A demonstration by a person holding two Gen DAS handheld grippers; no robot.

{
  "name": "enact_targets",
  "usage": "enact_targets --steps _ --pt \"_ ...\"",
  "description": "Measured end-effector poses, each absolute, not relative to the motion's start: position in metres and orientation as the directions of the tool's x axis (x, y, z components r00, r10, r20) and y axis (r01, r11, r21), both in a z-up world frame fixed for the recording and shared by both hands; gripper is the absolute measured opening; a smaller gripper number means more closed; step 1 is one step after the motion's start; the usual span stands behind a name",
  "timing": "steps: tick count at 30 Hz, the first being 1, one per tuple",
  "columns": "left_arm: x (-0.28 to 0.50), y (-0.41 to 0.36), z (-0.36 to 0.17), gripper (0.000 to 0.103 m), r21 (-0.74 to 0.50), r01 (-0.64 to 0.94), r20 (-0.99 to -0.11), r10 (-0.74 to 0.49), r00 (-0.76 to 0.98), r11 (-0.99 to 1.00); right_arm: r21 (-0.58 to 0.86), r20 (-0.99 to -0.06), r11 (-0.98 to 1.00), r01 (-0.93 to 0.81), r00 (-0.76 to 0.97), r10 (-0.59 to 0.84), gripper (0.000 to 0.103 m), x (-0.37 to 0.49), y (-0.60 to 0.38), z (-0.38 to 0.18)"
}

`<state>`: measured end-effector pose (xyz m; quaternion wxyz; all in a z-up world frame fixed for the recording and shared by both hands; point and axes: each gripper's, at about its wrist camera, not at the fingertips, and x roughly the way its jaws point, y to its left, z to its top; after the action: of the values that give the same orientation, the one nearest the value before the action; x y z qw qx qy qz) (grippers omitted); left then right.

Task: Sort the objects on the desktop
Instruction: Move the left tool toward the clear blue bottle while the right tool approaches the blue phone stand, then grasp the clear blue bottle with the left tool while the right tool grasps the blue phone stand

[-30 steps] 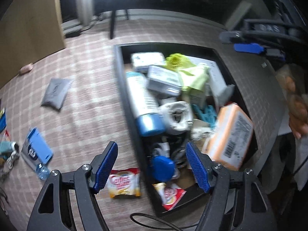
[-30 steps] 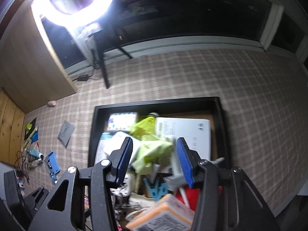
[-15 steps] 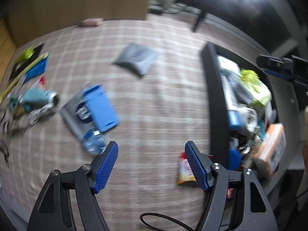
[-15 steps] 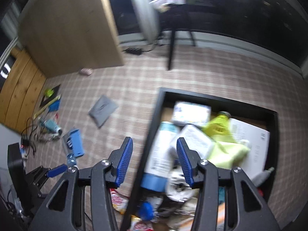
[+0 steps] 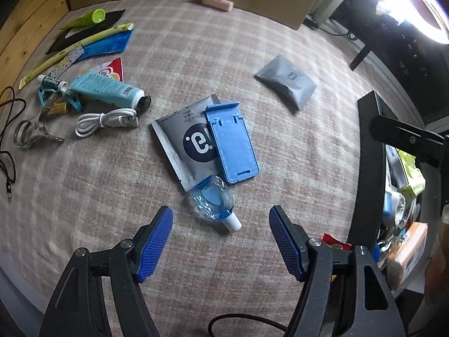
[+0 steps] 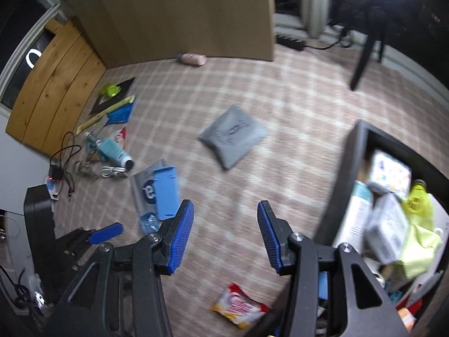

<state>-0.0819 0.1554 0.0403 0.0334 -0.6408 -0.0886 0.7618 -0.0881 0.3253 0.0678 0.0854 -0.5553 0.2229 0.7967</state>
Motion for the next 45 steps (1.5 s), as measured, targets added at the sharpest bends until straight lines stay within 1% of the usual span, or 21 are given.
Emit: enact_targets --steps 2,7,12,13,17,19,20,22,23,25,30,34,36,37,45 --pt "-0.084 0.156 0.037 0.067 -0.177 0.072 -0.971 0.162 -0.173 -0.982 0.274 -0.922 -0.888 -0.369 -0.362 -0.134 0.047 -0.097 0.317 0.063" --pt "-0.085 0.155 0.027 0.057 -0.165 0.094 -0.974 0.147 -0.17 -0.982 0.275 -0.928 -0.901 -0.336 -0.339 -0.157 0.047 -0.116 0.299 0.052" --pt "-0.082 0.147 0.017 0.053 -0.159 0.134 -0.975 0.134 -0.175 -0.978 0.274 -0.934 -0.905 -0.325 -0.314 -0.169 0.047 -0.132 0.286 0.037" --pt "-0.082 0.145 0.016 0.051 -0.157 0.138 -0.975 0.132 -0.176 -0.978 0.273 -0.935 -0.906 -0.323 -0.31 -0.171 0.047 -0.135 0.283 0.034" --pt "-0.078 0.137 0.011 0.051 -0.167 0.157 -0.973 0.137 -0.188 -0.973 0.276 -0.938 -0.91 -0.31 -0.295 -0.183 0.047 -0.147 0.271 0.022" --pt "-0.076 0.134 0.012 0.046 -0.156 0.158 -0.973 0.124 -0.193 -0.975 0.275 -0.94 -0.914 -0.299 -0.283 -0.19 0.047 -0.152 0.264 0.016" --pt "-0.075 0.133 0.012 0.042 -0.152 0.159 -0.974 0.12 -0.194 -0.975 0.273 -0.941 -0.916 -0.293 -0.278 -0.192 0.047 -0.155 0.261 0.014" --pt "-0.073 0.128 0.012 0.039 -0.157 0.167 -0.972 0.122 -0.2 -0.973 0.269 -0.944 -0.922 -0.28 -0.267 -0.194 0.047 -0.162 0.253 0.008" --pt "-0.072 0.126 0.012 0.037 -0.157 0.169 -0.972 0.122 -0.202 -0.973 0.263 -0.946 -0.925 -0.274 -0.261 -0.192 0.047 -0.164 0.249 0.006" --pt "-0.07 0.123 0.013 0.03 -0.155 0.17 -0.972 0.119 -0.205 -0.973 0.241 -0.953 -0.934 -0.264 -0.246 -0.176 0.047 -0.169 0.243 0.001" --pt "-0.066 0.113 0.013 0.019 -0.17 0.178 -0.969 0.131 -0.211 -0.969 0.204 -0.965 -0.946 -0.251 -0.215 -0.151 0.047 -0.176 0.234 -0.008" --pt "-0.065 0.111 0.013 0.02 -0.171 0.162 -0.969 0.136 -0.208 -0.972 0.172 -0.973 -0.953 -0.249 -0.192 -0.126 0.045 -0.178 0.232 -0.014" --pt "-0.063 0.104 0.015 0.027 -0.173 0.147 -0.968 0.141 -0.208 -0.974 0.153 -0.976 -0.958 -0.244 -0.188 -0.109 0.041 -0.177 0.231 -0.014" --pt "-0.063 0.103 0.015 0.027 -0.176 0.145 -0.967 0.144 -0.208 -0.974 0.137 -0.978 -0.961 -0.239 -0.185 -0.094 0.036 -0.177 0.231 -0.014" --pt "-0.077 0.123 0.013 0.026 -0.144 0.094 -0.968 0.121 -0.218 -0.985 0.161 -0.977 -0.952 -0.261 -0.177 -0.116 0.036 -0.165 0.245 -0.017"
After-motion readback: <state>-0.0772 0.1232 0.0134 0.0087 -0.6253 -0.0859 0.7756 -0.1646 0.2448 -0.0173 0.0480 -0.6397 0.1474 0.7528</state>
